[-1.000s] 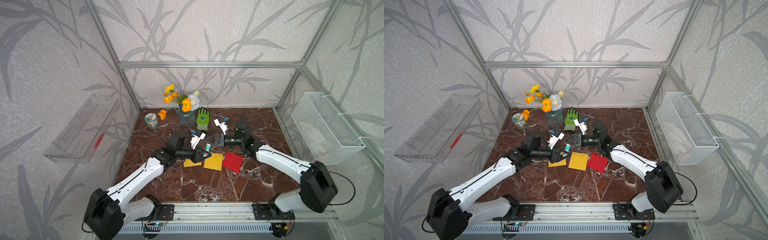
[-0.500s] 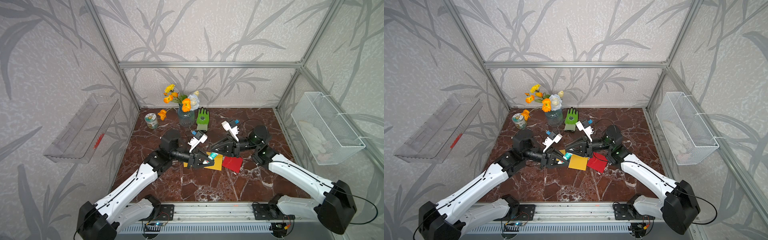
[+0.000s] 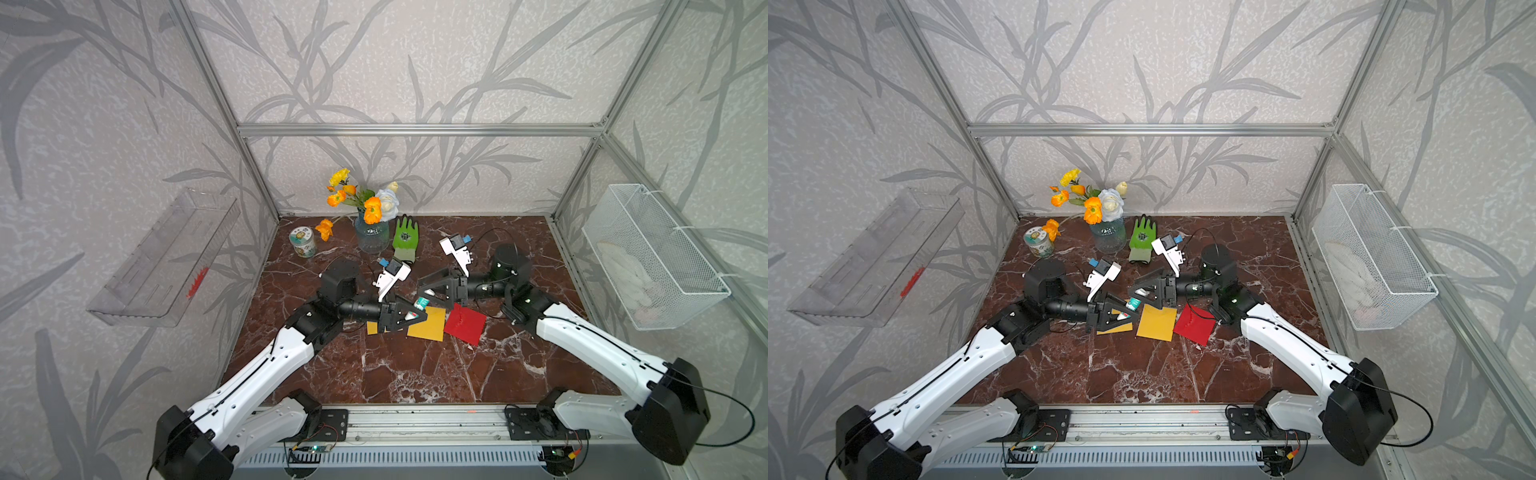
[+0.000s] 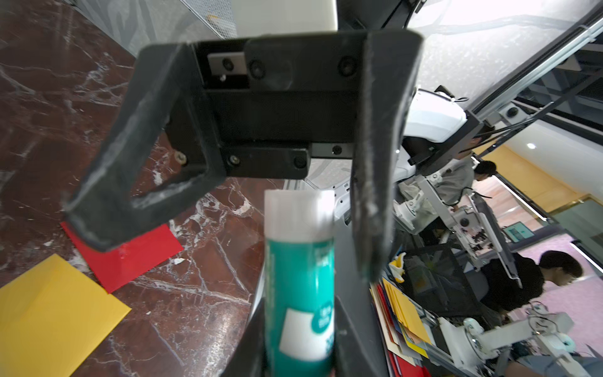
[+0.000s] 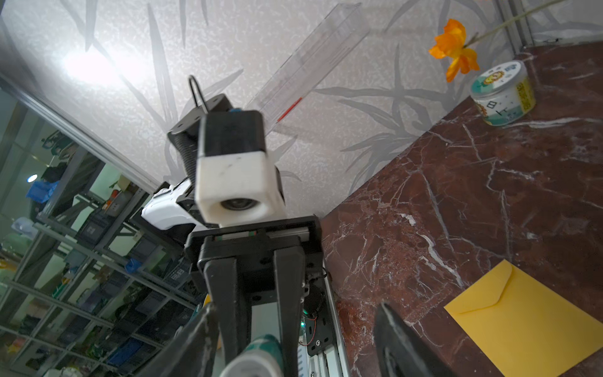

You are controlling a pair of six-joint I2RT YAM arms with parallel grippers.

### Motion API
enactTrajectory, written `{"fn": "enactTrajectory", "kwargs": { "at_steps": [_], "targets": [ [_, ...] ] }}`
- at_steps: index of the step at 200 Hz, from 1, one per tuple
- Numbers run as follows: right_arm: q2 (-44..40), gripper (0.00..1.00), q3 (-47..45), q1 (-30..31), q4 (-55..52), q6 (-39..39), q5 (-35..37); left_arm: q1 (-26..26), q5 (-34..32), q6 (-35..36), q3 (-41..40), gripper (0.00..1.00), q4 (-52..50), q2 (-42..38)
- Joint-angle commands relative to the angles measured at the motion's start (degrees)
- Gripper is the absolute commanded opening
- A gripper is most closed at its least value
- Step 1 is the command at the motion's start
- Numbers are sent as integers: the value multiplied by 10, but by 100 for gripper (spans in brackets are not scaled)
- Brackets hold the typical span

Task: Seal the envelope with a glue stick
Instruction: Screw the glue stick.

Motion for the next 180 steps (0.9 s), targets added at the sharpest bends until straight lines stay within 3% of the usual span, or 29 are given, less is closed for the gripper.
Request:
{"fn": "enactTrajectory", "kwargs": {
  "at_steps": [1, 24, 65, 118, 143, 150, 161, 180],
  "targets": [
    [19, 70, -17, 0, 81, 69, 12, 2, -56, 23, -6, 3, 25, -8],
    [28, 64, -29, 11, 162, 110, 11, 3, -95, 31, -10, 4, 15, 1],
    [31, 50, -19, 29, 142, 84, 9, 3, -150, 31, -16, 4, 25, 27],
    [34, 18, -18, 29, 115, 68, 16, 3, -168, 25, -17, 7, 35, 57],
    [25, 3, -11, 25, 68, 31, 31, 4, -168, 30, -13, 27, 25, 65],
    [21, 0, -7, 22, 42, 15, 44, 6, -169, 29, -11, 42, 18, 68],
    [19, 0, 3, 12, -8, -2, 63, 9, -178, 25, -9, 62, 7, 69],
    [28, 0, 8, -20, -58, 1, 88, 20, -182, 17, -11, 76, -2, 67]
  ]
}}
